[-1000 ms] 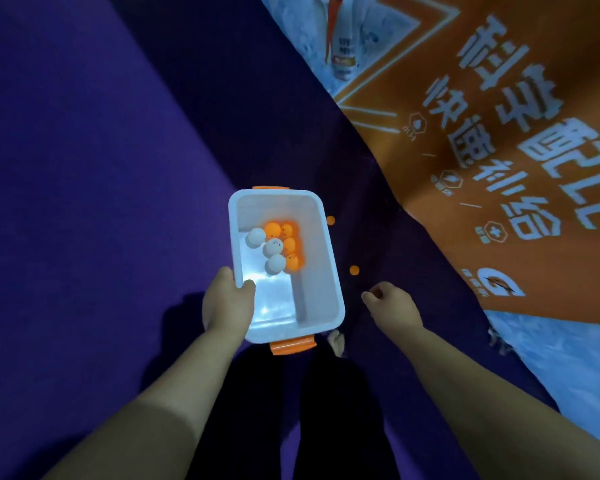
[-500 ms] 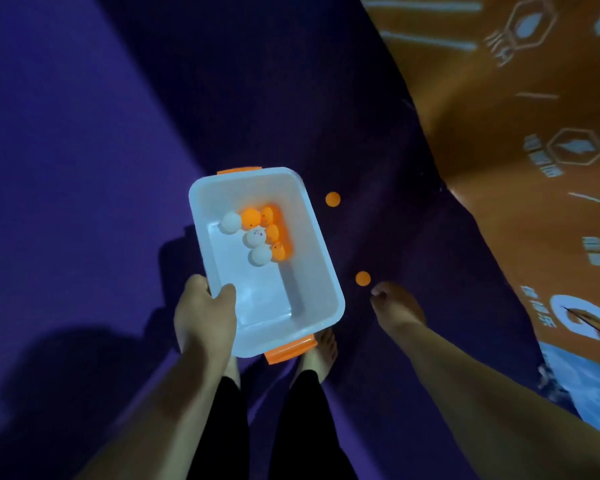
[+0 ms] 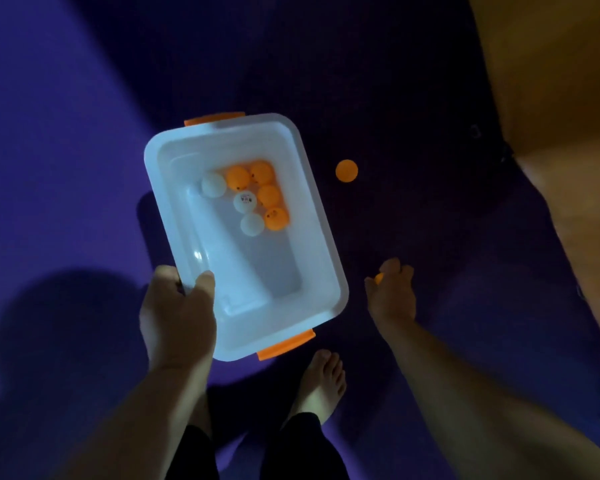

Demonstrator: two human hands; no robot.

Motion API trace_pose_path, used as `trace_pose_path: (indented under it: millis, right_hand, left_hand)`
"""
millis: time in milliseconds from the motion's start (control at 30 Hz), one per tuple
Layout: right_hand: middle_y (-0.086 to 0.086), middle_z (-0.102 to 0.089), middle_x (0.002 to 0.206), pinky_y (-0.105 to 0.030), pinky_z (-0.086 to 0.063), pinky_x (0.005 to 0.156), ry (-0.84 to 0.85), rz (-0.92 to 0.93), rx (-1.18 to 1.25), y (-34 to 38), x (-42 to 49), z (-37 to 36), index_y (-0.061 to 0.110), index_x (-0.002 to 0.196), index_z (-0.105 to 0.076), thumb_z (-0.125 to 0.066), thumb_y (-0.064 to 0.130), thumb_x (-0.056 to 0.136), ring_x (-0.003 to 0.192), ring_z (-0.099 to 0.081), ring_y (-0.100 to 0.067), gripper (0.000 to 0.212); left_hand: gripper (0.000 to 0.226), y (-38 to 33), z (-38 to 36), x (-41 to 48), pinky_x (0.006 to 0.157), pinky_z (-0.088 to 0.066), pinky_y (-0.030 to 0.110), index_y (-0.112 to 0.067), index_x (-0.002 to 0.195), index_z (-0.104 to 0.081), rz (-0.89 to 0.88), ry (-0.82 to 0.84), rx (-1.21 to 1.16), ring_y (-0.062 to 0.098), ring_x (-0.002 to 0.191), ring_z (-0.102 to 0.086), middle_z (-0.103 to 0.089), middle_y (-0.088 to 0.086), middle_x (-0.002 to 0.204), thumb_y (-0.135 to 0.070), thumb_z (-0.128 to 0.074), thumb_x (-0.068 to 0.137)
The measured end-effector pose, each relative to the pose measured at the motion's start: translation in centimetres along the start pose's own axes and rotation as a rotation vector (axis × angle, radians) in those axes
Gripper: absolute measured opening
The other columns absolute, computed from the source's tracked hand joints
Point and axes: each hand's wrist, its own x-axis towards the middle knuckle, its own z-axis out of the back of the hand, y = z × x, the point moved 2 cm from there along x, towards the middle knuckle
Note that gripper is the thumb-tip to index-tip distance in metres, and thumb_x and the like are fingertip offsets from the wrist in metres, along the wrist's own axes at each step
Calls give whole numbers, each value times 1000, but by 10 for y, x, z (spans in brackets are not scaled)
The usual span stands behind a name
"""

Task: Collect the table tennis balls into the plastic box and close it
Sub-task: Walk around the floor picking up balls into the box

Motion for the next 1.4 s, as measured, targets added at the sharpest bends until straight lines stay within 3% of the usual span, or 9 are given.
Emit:
trace_pose_path:
  millis: [133,333,467,600,800,933,1033,1233,1400]
  right_hand:
    - [-6,-48,111,-32,-38,62,-121,121,118,48,20,20,11,93,-48,-47,16,94,69,-48,-18,6]
    - [-6,-36,136,-30,-39,69,-172,376,-5,130,57,33,26,142,-35,-50,25,96,82,-54,-23,48]
    - [-12,-40,135,-31,-37,69,-3,397,-225,141,66,25,22,138,-39,-49,26,96,98,-58,-31,44]
    - [-4,-62,105,-34,-48,65,-39,261,331,153,28,44,21,111,-52,-53,35,89,77,-58,-20,26]
    - [6,-60,95,-30,-56,68,-140,524,734,210,-111,123,28,109,-52,-56,35,89,79,-63,-20,22]
    - [16,-58,98,-24,-52,79,45,768,534,253,-195,163,31,114,-53,-59,36,85,92,-60,-7,30]
    - [10,-55,108,-28,-50,82,-76,905,386,280,-240,202,23,114,-57,-59,34,85,103,-55,-10,31]
    - [3,-52,122,-38,-51,88,-170,801,176,330,-329,284,16,131,-47,-60,25,89,110,-52,-15,44]
    - [5,-50,70,-31,-40,53,2,770,-42,373,-418,323,16,82,-46,-54,34,90,67,-53,-18,22]
  left_hand:
    - [25,-1,3,6,60,-29,32,-8,74,-47,0,-11,-10,26,67,-47,-51,1,67,-24,-60,87]
    - [24,-5,10,20,51,-32,29,-7,76,-48,-17,-23,-48,21,62,-49,-53,3,66,-24,-60,87]
    - [21,-3,17,28,51,-36,22,-7,79,-49,-26,-29,-79,12,59,-49,-53,0,65,-23,-59,88]
    - [22,-6,37,27,50,-37,26,-10,79,-47,32,-30,-114,17,62,-52,-55,1,69,-27,-58,89]
    - [21,-38,98,4,58,-43,34,-6,82,-46,104,-1,-187,23,65,-52,-54,0,71,-25,-54,88]
    - [21,-75,162,-12,53,-36,31,-5,82,-44,65,-6,-201,22,61,-47,-49,2,67,-23,-54,88]
    - [23,-103,221,-25,50,-31,31,-5,80,-42,45,-27,-237,20,56,-42,-46,3,64,-23,-54,88]
    - [25,-144,355,-55,56,-36,36,-4,82,-43,27,-91,-313,30,65,-46,-50,8,68,-25,-54,88]
    - [26,-151,464,-87,63,-44,41,-4,82,-43,47,-175,-388,34,71,-49,-51,10,72,-26,-54,88]
